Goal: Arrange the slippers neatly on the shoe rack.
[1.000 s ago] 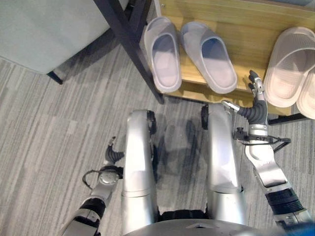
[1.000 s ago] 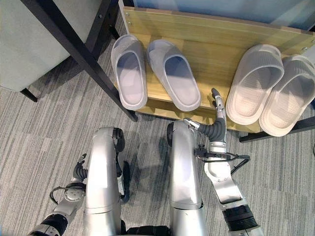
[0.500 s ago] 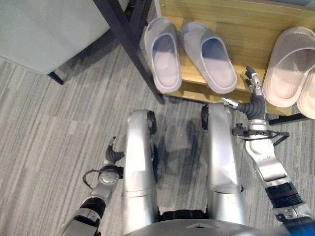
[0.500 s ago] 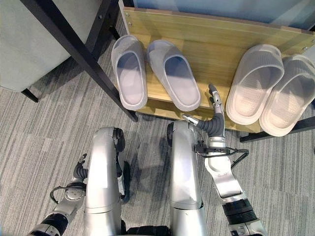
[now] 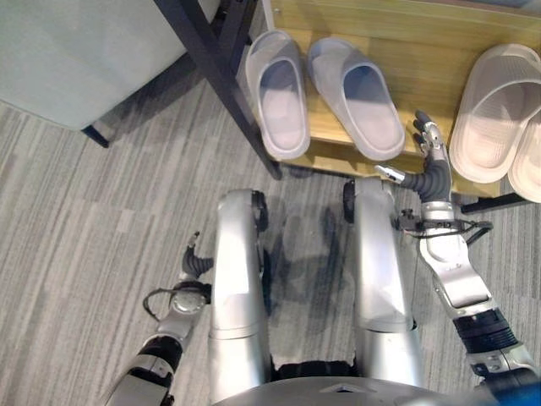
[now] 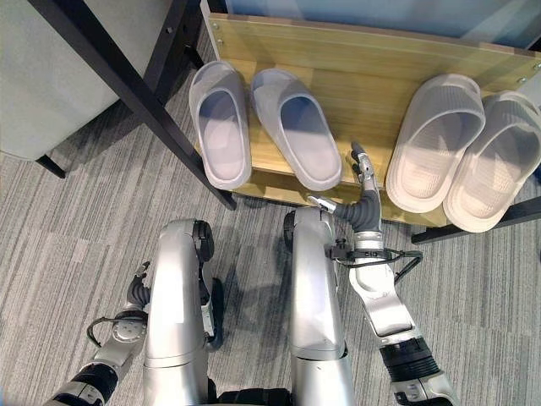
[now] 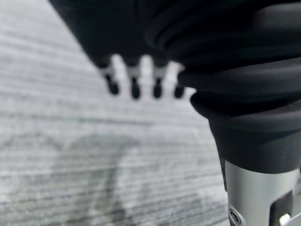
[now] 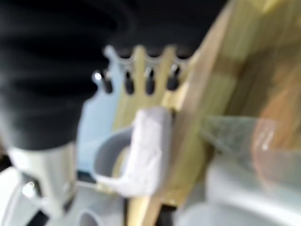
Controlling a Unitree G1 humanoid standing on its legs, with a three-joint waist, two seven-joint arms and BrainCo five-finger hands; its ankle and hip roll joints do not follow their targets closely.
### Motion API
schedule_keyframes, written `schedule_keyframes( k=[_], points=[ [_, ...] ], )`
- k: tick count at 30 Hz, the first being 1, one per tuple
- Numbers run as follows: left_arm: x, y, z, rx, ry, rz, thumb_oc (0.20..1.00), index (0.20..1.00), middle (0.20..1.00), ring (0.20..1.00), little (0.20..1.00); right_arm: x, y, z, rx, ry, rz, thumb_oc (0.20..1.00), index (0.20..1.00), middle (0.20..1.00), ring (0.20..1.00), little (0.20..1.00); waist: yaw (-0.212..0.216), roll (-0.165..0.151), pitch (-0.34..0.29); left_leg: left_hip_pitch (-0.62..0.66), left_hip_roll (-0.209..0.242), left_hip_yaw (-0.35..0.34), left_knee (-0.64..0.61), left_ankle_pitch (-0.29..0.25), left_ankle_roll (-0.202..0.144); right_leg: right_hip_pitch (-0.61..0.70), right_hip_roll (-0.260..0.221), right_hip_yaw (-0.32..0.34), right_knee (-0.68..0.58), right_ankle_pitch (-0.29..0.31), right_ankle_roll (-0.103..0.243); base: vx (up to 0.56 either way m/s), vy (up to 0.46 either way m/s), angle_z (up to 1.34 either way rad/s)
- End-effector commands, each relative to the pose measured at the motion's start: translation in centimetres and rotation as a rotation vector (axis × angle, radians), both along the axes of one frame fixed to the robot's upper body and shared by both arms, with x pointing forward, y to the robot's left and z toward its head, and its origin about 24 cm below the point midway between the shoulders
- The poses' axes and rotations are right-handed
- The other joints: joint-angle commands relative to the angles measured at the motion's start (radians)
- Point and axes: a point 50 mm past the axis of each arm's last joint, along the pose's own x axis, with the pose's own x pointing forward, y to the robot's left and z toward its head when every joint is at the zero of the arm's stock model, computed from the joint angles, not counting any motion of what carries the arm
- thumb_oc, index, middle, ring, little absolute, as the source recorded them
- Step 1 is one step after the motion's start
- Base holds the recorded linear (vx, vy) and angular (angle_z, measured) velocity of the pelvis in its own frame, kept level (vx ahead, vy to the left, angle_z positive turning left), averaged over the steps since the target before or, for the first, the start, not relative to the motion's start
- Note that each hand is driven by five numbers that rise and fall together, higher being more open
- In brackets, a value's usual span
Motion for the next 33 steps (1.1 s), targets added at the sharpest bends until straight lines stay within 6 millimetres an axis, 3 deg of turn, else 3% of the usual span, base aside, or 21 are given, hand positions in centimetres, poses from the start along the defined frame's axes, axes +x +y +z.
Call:
schedule_keyframes(
  k=[1,33],
  points=[
    [-0.4,-0.8,-0.2,0.049,0.002,-0.074,1.0,1.0,1.0,1.0,1.0,-2.4,7.8,2.0,0.016,-0.103,0.381,1.0,1.0,1.0,1.0,1.0,0.111,0.002,-0.032,0.016,-0.064,0.061,0.045,0.041,0.102,0.106,-0.015,0.077,0.022,0.231,-0.164,0.0,0.0,0.0],
    [-0.4,-1.1,-0.5,0.051,0.015,-0.07,1.0,1.0,1.0,1.0,1.0,-2.7,10.9,2.0,-0.005,-0.079,0.536,1.0,1.0,1.0,1.0,1.0,0.122,-0.003,-0.032,0.016,-0.061,0.065,0.045,0.039,0.103,0.107,-0.012,0.079,0.019,0.237,-0.167,0.0,0.0,0.0]
  ],
)
